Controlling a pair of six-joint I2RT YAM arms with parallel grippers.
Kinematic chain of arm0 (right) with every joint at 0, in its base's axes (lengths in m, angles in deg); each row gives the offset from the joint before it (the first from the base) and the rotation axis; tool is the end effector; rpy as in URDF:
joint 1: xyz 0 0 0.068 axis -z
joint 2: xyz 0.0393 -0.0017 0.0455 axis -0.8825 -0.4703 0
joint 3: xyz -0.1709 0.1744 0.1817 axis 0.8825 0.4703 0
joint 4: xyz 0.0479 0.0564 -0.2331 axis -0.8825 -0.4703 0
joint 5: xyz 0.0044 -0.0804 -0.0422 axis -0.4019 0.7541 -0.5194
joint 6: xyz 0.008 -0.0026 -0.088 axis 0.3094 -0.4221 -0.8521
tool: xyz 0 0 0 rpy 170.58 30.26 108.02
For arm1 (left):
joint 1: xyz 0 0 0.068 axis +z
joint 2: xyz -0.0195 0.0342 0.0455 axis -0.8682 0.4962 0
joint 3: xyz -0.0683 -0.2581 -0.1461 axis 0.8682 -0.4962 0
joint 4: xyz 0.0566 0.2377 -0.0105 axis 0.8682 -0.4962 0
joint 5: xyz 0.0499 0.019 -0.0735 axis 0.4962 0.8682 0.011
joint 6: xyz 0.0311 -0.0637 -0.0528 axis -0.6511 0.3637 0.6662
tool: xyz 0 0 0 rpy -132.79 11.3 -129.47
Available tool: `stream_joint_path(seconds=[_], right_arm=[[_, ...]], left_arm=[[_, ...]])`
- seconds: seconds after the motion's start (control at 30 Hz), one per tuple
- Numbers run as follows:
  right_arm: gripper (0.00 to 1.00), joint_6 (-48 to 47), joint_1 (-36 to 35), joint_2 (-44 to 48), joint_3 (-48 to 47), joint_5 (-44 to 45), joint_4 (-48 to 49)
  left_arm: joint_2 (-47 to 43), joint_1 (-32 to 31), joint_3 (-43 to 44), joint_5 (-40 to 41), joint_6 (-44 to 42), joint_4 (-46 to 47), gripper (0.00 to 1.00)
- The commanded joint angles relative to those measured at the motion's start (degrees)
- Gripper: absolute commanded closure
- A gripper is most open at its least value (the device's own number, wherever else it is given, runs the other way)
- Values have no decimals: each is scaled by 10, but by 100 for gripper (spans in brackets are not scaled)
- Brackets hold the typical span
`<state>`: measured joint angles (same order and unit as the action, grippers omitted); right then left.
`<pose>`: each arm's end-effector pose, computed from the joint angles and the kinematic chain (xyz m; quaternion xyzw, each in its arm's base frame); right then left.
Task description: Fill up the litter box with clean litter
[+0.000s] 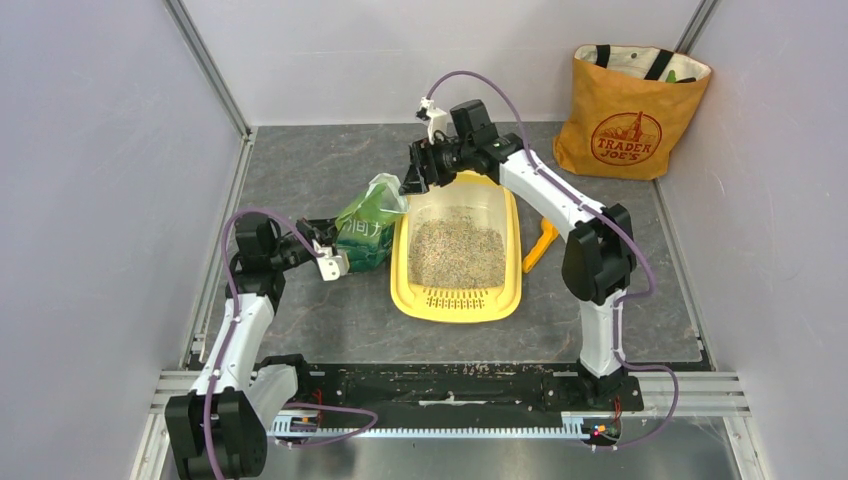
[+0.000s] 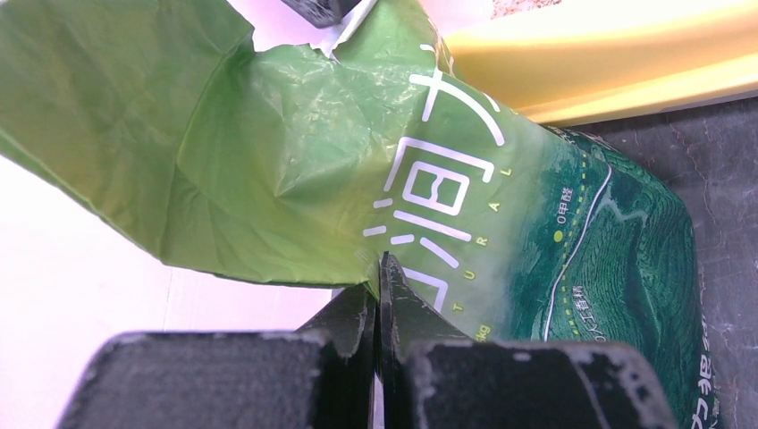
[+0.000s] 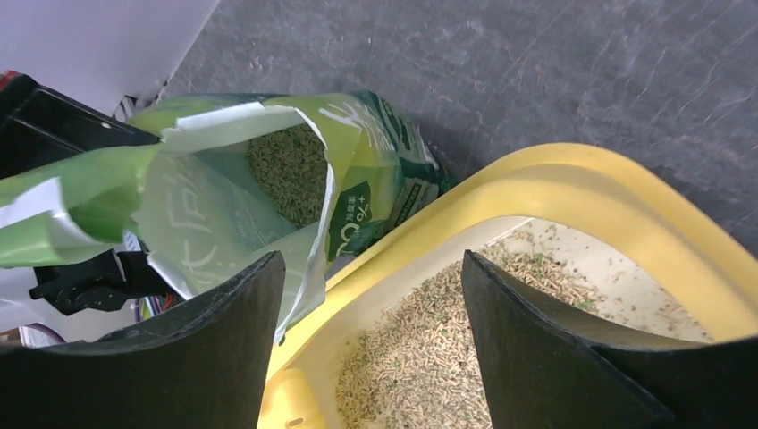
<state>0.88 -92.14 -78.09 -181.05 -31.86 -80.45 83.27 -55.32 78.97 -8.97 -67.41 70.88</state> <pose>0.4034 0.2882 0.3247 -0.2899 0.8090 0.4064 0.3105 0.1901 -0.0499 0.2794 0.6621 0.4082 0.0438 0.6270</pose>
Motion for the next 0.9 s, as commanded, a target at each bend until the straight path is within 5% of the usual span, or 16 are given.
stream_joint_path(seconds=[0.0, 0.17, 0.23, 0.3, 0.37, 0.5, 0.67, 0.87], right_arm=[[24, -9, -22, -8, -41, 23, -27], [44, -12, -43, -18, -51, 23, -54], [72, -5, -50, -21, -51, 17, -56], [100, 11, -52, -28, -61, 20, -58], [100, 27, -52, -31, -74, 19, -58], [100, 62, -54, -30, -91, 22, -54], [100, 83, -58, -30, -104, 29, -56], [100, 86, -66, -30, -116, 46, -63]], left_arm=[[-20, 4, 8, -15, 5, 14, 98], [-29, 4, 17, 0, 14, -30, 98], [-34, 4, 24, 8, 35, -42, 98], [-37, 4, 40, 15, 75, -60, 84], [-33, 4, 74, 21, 128, -90, 67], [-12, 4, 162, 5, 234, -181, 48], [27, -1, 250, -41, 317, -255, 37], [61, -18, 288, -23, 364, -269, 35]])
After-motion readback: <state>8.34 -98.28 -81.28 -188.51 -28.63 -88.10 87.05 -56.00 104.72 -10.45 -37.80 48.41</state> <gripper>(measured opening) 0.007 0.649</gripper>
